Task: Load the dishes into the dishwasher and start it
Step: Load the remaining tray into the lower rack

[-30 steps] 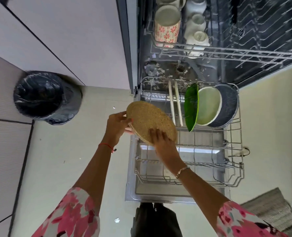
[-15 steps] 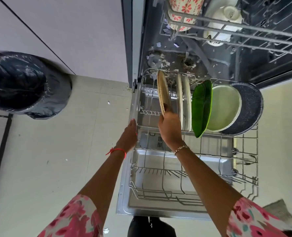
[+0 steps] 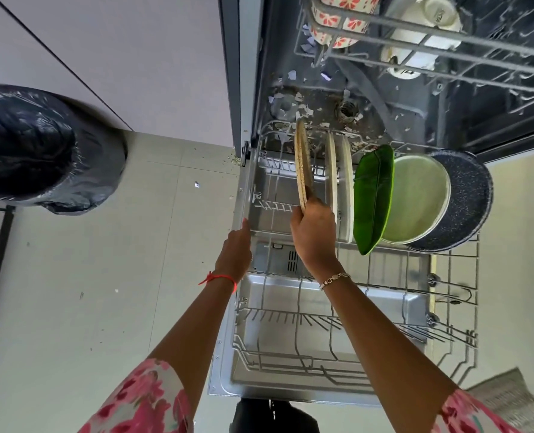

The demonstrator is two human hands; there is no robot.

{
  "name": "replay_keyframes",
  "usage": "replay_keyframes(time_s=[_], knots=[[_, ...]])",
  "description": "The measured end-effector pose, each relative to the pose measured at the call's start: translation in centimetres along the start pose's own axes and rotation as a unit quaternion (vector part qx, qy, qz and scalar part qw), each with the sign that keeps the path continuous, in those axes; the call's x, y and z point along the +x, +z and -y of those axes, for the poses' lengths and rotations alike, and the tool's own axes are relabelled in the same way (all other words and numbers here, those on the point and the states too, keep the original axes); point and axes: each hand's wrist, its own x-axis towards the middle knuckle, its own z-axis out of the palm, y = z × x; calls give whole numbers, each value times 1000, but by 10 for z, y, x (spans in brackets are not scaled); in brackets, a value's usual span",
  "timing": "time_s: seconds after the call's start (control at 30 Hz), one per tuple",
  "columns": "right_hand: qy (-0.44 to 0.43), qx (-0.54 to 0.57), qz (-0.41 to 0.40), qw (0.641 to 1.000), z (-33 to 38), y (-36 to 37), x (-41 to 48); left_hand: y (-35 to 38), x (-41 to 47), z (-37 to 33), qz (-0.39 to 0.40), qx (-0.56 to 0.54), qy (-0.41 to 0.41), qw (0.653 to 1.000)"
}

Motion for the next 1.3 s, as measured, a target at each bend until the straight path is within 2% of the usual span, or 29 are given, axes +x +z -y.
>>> replay_keyframes(time_s=[0.23,0.63,0.9,1.07,1.17,1.3], knots=[[25,11,-11,1000,-6,5,4,3,-1,3,-3,-6,2,1000],[92,-25,52,994,-33,13,21,2,-3,-1,-10,-19,4,1000],[97,-31,76,992,-39,13,8,-2,-6,-7,-16,-14,-3,1000],[46,-31,14,998,-31,2,-10,-3,-7,-9,-18,-4,-2,1000],[9,-39,-22,999,-25,-8,-18,-10,-12,-12,8,28,-4,1000],[-49,-90,-13,995,-24,-23,-22,-34,-25,-27,11,28,-28,999]])
